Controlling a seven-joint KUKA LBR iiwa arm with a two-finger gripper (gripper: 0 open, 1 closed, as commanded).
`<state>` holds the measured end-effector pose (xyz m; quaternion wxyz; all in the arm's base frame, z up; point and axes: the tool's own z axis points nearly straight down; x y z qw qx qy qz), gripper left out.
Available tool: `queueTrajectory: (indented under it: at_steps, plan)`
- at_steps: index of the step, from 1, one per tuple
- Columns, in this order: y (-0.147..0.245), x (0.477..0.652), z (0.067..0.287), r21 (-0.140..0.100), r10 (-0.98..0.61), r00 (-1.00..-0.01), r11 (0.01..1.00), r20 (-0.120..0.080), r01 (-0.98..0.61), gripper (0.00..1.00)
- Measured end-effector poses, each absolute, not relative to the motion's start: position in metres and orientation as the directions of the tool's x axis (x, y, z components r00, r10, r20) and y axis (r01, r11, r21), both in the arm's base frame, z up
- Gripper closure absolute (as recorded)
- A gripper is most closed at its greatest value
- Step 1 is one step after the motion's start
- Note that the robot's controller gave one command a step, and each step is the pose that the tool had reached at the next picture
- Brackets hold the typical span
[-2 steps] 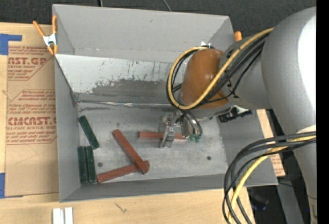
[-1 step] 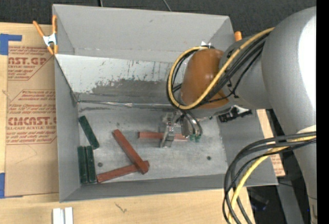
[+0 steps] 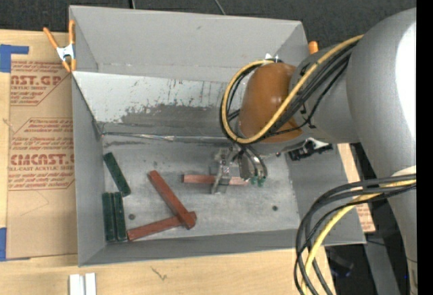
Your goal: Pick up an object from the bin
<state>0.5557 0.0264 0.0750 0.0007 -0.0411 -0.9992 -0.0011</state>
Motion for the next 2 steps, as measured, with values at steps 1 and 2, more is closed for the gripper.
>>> queueTrajectory:
  at_steps: [1, 2]
  plan:
    - [0.0264, 0.5557, 0.0830, 0.002, 0.081, -0.997, 0.997, 0.001, 0.081, 1.00]
    - [0.0264, 0.5556, 0.0912, 0.002, 0.082, -0.997, 0.997, 0.001, 0.082, 1.00]
